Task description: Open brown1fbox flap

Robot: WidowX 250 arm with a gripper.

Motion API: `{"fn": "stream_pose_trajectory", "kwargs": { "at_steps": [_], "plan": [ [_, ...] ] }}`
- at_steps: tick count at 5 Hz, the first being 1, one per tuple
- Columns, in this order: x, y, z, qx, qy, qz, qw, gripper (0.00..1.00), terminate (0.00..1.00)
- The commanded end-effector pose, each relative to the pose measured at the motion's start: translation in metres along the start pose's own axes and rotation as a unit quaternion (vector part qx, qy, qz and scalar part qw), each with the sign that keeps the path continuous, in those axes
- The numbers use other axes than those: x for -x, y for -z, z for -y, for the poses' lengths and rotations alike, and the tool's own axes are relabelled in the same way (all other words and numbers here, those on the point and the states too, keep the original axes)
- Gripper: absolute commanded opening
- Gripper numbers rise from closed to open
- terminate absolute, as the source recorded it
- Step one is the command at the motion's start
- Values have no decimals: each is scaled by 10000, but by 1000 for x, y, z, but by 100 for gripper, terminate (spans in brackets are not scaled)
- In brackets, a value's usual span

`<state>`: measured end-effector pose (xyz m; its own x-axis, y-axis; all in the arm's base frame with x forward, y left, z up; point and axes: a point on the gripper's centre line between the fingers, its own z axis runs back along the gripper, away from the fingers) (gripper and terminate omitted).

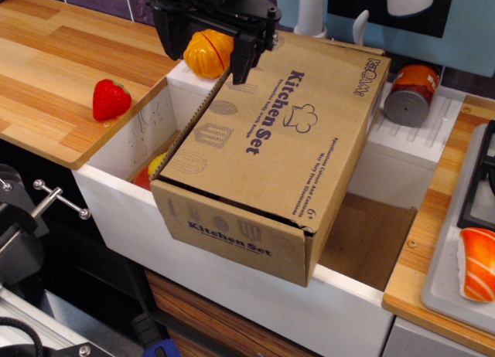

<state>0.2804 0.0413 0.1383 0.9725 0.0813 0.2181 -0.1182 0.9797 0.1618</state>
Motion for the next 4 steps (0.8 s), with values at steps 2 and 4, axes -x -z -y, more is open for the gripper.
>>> {"fn": "stream_pose_trajectory", "kwargs": {
  "at_steps": [2, 4],
  "plan": [
    [-2, 6, 4, 537, 1, -215, 9983, 100, 0],
    [6, 25, 3, 1026, 44, -17, 9947, 100, 0]
  ]
}}
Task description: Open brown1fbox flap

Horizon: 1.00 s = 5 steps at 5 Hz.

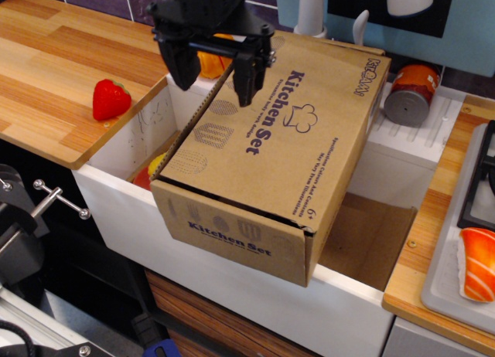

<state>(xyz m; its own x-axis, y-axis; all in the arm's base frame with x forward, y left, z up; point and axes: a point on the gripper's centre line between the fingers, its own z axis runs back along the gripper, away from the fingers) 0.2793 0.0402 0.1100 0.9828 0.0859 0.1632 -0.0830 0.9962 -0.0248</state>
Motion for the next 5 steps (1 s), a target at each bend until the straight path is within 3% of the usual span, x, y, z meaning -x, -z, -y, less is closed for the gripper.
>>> {"fn": "stream_pose_trajectory", "kwargs": {
  "at_steps": [1, 5],
  "plan": [
    [0, 7, -8, 222, 161, 332, 9991, 100, 0],
    [7, 22, -1, 674, -14, 324, 9972, 100, 0]
  ]
}}
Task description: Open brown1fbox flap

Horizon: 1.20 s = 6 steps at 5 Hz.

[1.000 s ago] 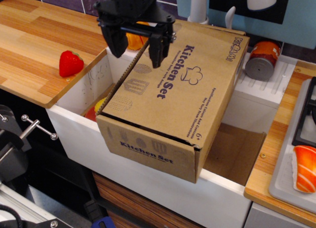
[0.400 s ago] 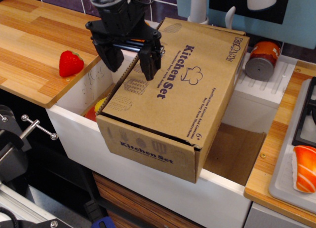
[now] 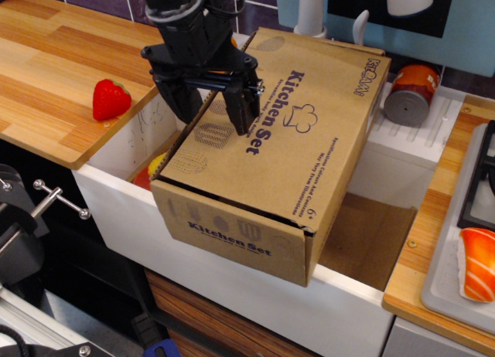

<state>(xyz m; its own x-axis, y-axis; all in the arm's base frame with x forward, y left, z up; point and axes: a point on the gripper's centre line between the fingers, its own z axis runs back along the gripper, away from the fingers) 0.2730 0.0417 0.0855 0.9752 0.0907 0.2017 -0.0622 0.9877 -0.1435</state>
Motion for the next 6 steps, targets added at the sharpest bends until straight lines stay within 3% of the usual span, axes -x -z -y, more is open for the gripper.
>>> {"fn": "stream_pose_trajectory", "kwargs": {
  "at_steps": [1, 2, 4, 6],
  "plan": [
    [-3, 4, 9, 175, -86, 104, 9998, 100, 0],
    [-2, 6, 17, 293, -166, 113, 9994, 100, 0],
    [-1, -13, 57, 394, -458, -15, 9982, 100, 0],
    [1, -48, 81, 13, -744, -44, 9972, 100, 0]
  ]
}}
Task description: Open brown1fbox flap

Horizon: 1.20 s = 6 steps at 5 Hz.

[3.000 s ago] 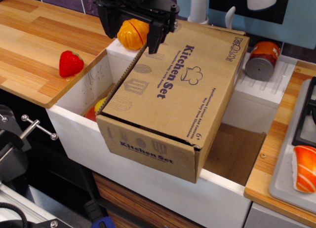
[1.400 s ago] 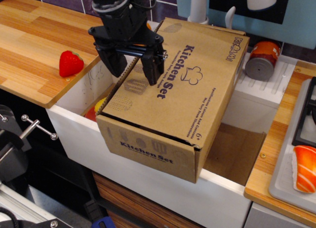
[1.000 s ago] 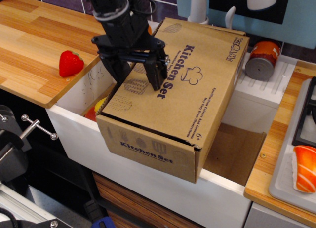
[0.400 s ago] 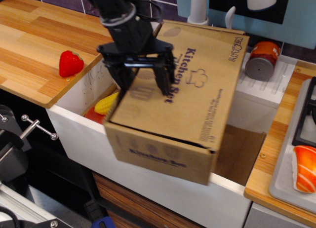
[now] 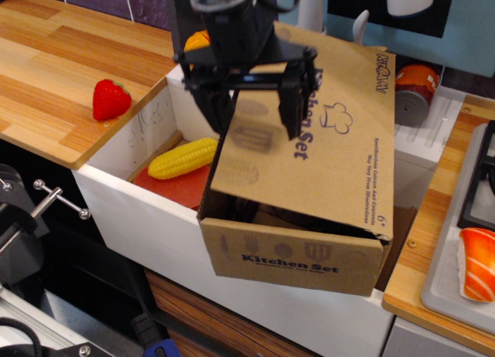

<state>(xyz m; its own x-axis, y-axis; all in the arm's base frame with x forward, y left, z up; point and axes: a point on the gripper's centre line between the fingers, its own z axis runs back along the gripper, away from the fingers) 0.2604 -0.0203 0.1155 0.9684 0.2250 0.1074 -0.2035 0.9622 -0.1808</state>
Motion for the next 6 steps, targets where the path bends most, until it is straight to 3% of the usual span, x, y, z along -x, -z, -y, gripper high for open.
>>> {"fn": "stream_pose_trajectory", "kwargs": {
  "at_steps": [1, 4, 6],
  "plan": [
    [-11, -35, 37, -183, -138, 317, 9992, 100, 0],
    [-30, -64, 108, -1185, -176, 446, 9918, 100, 0],
    [-29, -67, 150, -2004, -180, 722, 9769, 100, 0]
  ]
}}
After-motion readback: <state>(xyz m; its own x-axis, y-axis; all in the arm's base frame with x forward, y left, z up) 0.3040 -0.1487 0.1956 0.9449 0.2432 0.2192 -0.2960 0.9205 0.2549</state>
